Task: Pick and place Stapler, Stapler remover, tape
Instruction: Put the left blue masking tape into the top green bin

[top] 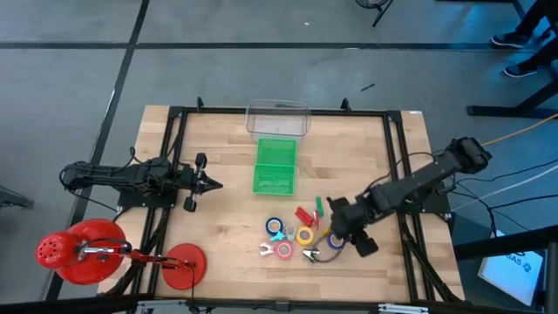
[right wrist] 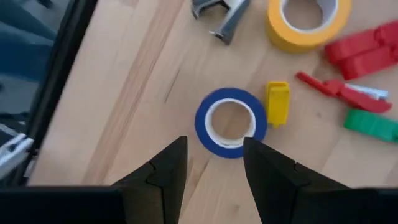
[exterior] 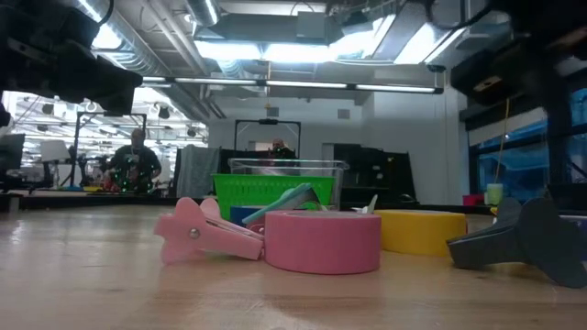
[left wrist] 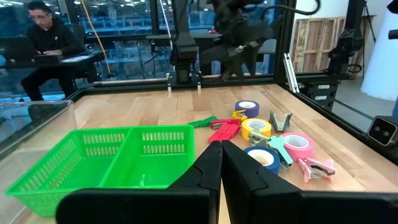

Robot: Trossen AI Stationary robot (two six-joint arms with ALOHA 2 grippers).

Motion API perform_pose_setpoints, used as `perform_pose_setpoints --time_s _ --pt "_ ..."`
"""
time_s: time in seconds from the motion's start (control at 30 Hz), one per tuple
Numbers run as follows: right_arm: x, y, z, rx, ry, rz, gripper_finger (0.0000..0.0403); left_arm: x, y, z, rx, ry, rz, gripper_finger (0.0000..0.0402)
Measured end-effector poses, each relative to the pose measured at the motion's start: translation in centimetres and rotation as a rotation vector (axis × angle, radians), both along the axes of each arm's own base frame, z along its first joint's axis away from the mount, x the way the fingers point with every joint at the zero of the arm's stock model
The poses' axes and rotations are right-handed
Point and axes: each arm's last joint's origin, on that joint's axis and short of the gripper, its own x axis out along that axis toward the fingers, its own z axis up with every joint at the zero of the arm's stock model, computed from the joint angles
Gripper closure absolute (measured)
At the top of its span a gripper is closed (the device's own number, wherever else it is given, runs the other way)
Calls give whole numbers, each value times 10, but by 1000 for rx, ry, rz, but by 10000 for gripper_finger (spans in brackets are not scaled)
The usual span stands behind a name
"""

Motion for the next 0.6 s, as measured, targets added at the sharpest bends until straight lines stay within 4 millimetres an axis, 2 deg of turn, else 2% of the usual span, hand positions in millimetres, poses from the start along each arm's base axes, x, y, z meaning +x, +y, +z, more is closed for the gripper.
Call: perform_pose_setpoints --time_s 0.17,0.3,0.6 --pt "-4 26 -6 -42 -74 73 244 0 0 0 0 -1 0 393" --pt "-3 41 -19 -67 -74 116 244 0 0 0 0 -2 0 396" --pt "6 49 -64 -193 37 125 244 0 0 0 0 -1 0 394"
